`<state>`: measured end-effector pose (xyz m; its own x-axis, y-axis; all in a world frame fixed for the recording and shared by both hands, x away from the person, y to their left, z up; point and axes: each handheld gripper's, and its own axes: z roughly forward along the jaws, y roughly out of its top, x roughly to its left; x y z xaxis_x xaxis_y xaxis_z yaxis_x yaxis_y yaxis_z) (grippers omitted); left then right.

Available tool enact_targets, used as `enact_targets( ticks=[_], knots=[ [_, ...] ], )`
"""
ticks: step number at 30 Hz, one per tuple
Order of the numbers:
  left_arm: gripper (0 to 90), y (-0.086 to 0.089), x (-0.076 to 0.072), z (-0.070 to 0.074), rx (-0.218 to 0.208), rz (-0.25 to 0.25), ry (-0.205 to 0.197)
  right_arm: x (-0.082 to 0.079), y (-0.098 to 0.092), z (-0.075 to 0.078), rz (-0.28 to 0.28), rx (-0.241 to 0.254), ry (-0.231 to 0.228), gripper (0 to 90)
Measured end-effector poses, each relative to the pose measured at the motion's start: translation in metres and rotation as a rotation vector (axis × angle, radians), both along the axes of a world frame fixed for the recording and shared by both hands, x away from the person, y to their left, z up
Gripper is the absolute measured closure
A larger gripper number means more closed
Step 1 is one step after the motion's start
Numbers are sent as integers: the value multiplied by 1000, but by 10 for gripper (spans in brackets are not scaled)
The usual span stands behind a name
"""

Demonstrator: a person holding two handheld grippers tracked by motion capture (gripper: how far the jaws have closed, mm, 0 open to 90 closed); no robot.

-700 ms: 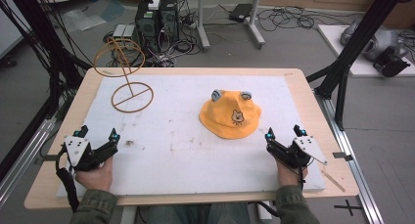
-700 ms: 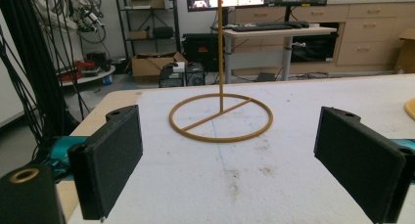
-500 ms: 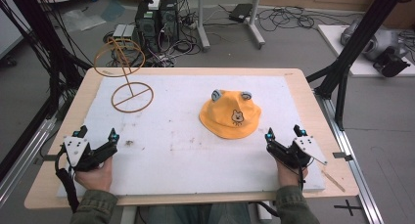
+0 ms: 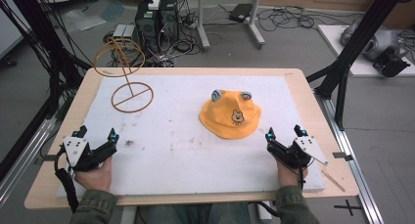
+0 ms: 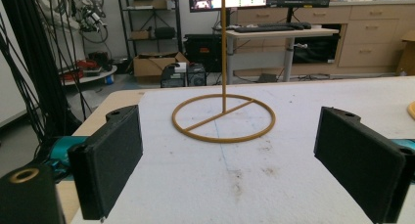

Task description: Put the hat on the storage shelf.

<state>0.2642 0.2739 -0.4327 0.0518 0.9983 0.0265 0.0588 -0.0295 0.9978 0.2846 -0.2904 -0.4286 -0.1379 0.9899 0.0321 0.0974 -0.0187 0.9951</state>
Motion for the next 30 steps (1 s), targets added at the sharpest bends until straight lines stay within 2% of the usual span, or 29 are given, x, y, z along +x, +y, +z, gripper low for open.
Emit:
enact_targets(
  ticks=[6, 9, 13, 16, 18, 25, 28, 30],
  knots=[
    [110, 0, -1, 1, -3, 3, -6, 0, 2, 3, 13, -22, -21, 104],
    [110, 1, -1, 2, -4, 3, -6, 1, 5, 8, 25, -34, -51, 104],
    [111, 1, 0, 0, -9, -10, -3, 5, 10, 20, 75, -46, -87, 103],
    [111, -1, 1, -1, -3, -14, 0, 11, 17, 28, 120, -53, -73, 104],
    [111, -3, 2, 0, -5, -18, -3, 17, 24, 30, 136, -81, -58, 103],
    [110, -2, 4, -1, -12, -24, 4, 41, 53, 33, 189, -94, 14, 103],
    [111, -1, 4, -1, -16, -27, 5, 52, 65, 34, 216, -74, 64, 104],
    [110, -1, 4, -1, -16, -29, 1, 60, 74, 32, 226, -91, 79, 104]
  ],
)
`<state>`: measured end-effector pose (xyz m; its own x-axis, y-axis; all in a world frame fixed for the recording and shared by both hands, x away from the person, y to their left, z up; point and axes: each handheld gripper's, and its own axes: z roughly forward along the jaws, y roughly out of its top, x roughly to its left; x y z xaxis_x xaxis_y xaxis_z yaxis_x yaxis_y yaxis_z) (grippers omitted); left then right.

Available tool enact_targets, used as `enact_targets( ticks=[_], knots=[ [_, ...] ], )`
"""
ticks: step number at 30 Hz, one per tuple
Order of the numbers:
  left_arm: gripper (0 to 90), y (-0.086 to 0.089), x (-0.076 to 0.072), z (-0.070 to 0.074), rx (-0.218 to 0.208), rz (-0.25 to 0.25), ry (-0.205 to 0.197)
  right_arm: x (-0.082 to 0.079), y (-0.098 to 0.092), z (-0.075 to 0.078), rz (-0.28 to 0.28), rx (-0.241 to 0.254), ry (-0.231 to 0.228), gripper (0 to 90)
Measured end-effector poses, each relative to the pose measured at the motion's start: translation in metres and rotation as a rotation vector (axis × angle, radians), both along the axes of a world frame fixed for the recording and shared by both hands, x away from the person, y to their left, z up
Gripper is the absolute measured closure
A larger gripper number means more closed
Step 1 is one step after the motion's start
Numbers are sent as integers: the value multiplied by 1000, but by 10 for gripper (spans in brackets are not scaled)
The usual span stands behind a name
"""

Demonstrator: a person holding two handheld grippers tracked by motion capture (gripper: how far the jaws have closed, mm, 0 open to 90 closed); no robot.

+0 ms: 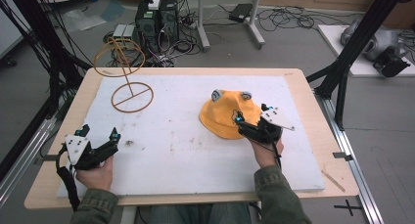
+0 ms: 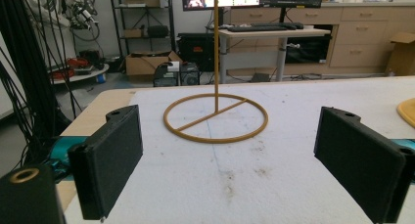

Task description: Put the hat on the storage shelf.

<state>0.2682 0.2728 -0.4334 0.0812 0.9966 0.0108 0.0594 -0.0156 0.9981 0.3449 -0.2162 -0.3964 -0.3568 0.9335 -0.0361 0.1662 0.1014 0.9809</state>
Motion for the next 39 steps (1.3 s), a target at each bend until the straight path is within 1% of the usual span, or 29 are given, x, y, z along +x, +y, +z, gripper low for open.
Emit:
enact_targets(
  ticks=[3, 6, 7, 10, 12, 13, 14, 16, 17, 18, 19, 20, 21, 23, 25, 26, 29, 33, 34, 36, 39],
  knots=[
    [110, -1, 0, 1, 2, -2, -2, 12, 13, -6, 6, -39, 32, 104],
    [111, -1, 0, 0, 4, -7, 1, 23, 23, -12, 3, -51, 71, 105],
    [113, -1, 1, 0, 3, -9, 1, 26, 25, -14, 4, -59, 74, 114],
    [114, 0, 1, 0, 4, -10, 3, 33, 30, -17, 5, -83, 85, 185],
    [115, 1, 1, -1, -1, -9, 5, 35, 32, -18, 13, -91, 95, 288],
    [115, 1, 1, -1, -2, -8, 4, 35, 33, -18, 1, -95, 111, 338],
    [115, 2, 1, -1, 1, -7, 5, 36, 33, -19, 0, -103, 114, 358],
    [115, 2, 1, -1, -2, -8, 5, 38, 32, -21, 2, -98, 138, 426],
    [115, 2, 1, -1, 0, -9, 5, 39, 31, -22, 9, -89, 160, 493],
    [115, 1, 1, -1, 0, -8, 4, 40, 30, -23, 6, -85, 180, 586],
    [115, 1, 1, 0, 1, -10, 3, 39, 30, -24, 2, -82, 179, 704],
    [115, 1, 1, 0, 1, -10, 3, 39, 30, -24, 3, -76, 175, 795],
    [115, 1, 1, 0, 1, -10, 3, 37, 30, -25, -3, -75, 173, 868],
    [115, 1, 1, -1, 0, -11, 4, 36, 32, -25, -15, -78, 170, 878],
    [115, 1, 1, -1, 0, -10, 4, 35, 32, -25, -21, -69, 167, 880],
    [115, 1, 1, 0, 1, -11, 4, 35, 31, -26, -19, -69, 164, 881],
    [115, 1, 1, 0, 2, -10, 1, 34, 31, -26, -21, -48, 166, 881],
    [115, 1, 1, 0, 8, -12, 3, 33, 30, -27, -18, -47, 157, 881],
    [116, 1, 1, 0, 8, -12, 2, 33, 30, -26, -23, -37, 160, 881],
    [116, 1, 1, 0, 5, -10, -1, 32, 29, -27, -17, -43, 156, 881],
    [115, 1, 2, -1, 5, -8, 3, 31, 28, -26, -24, -36, 148, 881]
  ],
)
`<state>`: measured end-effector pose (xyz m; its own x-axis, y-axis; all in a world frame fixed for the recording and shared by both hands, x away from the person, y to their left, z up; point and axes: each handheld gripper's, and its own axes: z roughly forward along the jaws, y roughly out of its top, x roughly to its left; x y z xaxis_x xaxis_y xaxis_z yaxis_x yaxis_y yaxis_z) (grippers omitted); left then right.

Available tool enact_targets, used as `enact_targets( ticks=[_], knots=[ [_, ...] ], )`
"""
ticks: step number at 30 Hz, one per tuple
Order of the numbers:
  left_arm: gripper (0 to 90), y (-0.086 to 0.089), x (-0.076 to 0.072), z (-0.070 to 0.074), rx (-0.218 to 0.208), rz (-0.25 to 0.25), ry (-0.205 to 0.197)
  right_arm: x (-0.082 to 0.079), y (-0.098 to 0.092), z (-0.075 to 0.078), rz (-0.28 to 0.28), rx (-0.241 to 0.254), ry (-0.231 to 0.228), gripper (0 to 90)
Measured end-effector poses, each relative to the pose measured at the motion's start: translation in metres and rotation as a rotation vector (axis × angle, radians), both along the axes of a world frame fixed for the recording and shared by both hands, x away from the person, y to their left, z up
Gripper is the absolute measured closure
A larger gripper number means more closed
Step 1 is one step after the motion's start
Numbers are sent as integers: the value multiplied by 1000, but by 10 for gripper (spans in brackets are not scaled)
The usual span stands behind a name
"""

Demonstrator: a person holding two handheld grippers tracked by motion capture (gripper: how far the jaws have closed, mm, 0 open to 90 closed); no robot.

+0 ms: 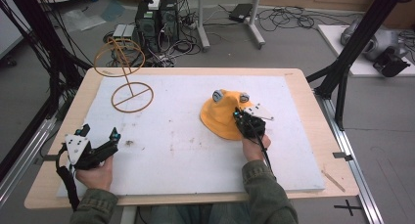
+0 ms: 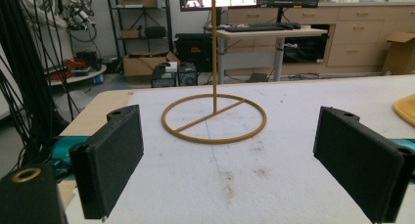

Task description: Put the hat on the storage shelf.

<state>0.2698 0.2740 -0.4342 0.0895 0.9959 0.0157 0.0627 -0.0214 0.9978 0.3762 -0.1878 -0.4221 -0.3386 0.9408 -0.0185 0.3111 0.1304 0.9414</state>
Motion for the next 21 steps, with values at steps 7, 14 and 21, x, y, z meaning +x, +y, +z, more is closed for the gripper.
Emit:
enact_targets(
  ticks=[7, 14, 21],
  knots=[
    [116, 0, 0, 0, 1, -3, 4, -6, -8, 11, -35, 39, -57, 880],
    [116, 0, 0, 0, -1, -10, 0, -17, -14, 27, -34, 91, -177, 880],
    [115, 0, 0, 0, -9, -17, -5, -27, -15, 50, -23, 144, -287, 880]
  ],
)
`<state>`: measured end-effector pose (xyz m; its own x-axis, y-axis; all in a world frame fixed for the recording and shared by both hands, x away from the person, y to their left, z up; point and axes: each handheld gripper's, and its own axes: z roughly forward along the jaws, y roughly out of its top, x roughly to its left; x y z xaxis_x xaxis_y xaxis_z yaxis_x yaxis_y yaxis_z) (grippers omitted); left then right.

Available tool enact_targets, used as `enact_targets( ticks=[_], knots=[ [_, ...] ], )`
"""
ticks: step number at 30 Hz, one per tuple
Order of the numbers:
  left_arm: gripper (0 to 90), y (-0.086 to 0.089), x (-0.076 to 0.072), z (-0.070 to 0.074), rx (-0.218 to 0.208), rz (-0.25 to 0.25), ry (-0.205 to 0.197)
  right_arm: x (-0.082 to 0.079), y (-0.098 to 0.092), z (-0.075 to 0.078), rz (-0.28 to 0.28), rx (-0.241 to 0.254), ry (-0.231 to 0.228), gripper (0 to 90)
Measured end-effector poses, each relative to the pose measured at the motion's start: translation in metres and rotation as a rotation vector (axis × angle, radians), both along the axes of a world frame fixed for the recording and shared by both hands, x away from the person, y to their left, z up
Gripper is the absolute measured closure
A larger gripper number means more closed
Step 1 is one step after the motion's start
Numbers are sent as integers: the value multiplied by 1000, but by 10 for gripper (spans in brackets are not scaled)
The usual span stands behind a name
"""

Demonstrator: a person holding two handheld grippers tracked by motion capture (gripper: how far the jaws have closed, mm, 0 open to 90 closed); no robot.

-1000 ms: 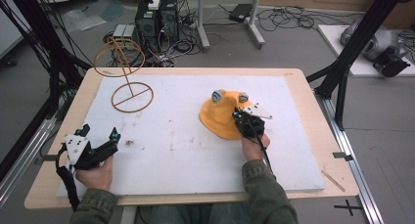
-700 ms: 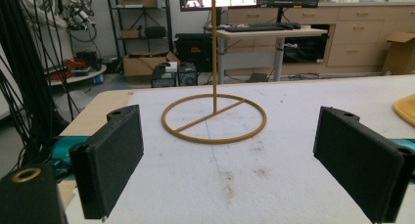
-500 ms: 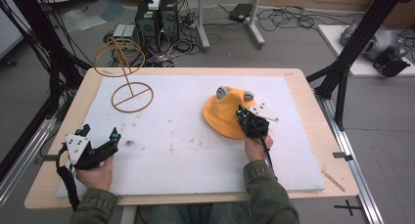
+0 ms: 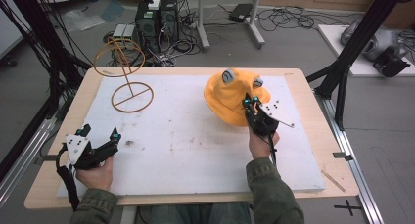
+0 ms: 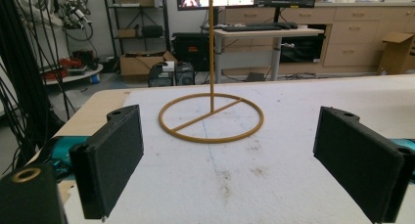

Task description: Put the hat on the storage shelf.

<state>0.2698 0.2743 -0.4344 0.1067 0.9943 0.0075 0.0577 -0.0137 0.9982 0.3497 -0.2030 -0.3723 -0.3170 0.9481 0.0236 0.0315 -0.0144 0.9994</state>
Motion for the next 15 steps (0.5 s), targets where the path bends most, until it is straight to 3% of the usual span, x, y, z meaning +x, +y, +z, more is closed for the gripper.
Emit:
enact_targets(
  ticks=[5, 15],
  knots=[
    [116, 2, -1, 1, -6, 3, -2, -6, 2, 10, 0, 13, -64, 880],
    [116, 5, -1, 1, -13, -3, -8, -2, 7, 26, 7, 18, -73, 879]
  ],
)
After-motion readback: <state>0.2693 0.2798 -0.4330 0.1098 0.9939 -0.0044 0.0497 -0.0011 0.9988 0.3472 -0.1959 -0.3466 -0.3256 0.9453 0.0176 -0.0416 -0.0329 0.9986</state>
